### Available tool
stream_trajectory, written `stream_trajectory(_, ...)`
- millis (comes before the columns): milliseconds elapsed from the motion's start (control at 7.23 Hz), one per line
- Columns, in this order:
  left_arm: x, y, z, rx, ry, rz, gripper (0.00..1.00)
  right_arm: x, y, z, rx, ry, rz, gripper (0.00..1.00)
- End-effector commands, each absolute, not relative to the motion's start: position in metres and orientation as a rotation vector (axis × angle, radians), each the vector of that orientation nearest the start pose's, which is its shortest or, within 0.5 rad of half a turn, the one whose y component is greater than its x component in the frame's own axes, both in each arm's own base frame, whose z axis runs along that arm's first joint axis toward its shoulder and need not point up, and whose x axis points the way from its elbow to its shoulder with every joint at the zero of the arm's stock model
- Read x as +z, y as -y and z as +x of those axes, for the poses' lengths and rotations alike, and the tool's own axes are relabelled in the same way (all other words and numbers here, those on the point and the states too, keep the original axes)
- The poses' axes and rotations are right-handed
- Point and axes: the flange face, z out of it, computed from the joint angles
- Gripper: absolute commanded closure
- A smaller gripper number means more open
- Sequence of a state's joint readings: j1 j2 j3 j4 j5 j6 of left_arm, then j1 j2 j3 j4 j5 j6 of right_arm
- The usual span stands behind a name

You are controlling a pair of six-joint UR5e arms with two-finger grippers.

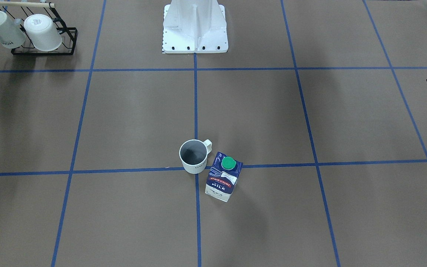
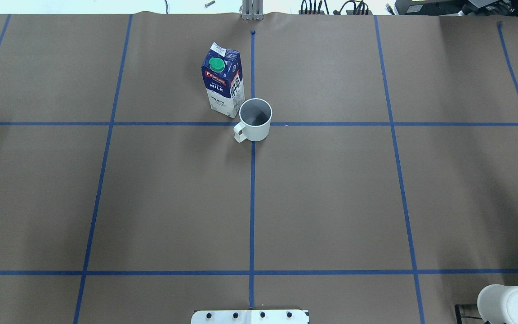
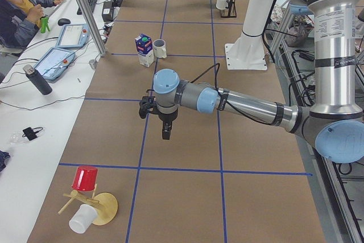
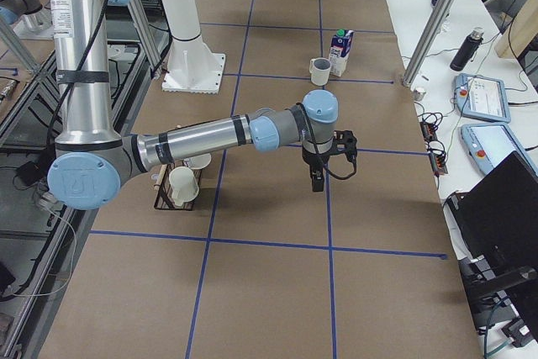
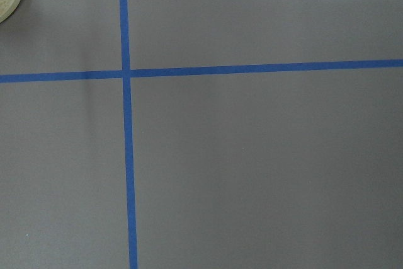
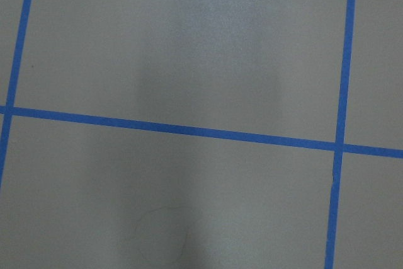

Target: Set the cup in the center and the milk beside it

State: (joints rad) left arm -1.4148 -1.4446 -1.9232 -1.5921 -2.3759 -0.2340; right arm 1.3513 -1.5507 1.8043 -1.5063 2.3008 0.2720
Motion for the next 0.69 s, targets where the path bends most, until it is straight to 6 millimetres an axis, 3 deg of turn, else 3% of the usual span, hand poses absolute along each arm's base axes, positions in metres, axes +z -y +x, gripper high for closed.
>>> stream_trajectory(0,0.539,0.441,0.008,0.025,-0.832,0.070,0.02,0.529,0.508,-0.048,-0.070,0.774,0.114,0.00)
stream_trajectory(553,0.550,0.457,0.010,0.013,-0.818,0.054,0.02,0.530,0.506,-0.062,-0.084,0.805,0.062,0.00)
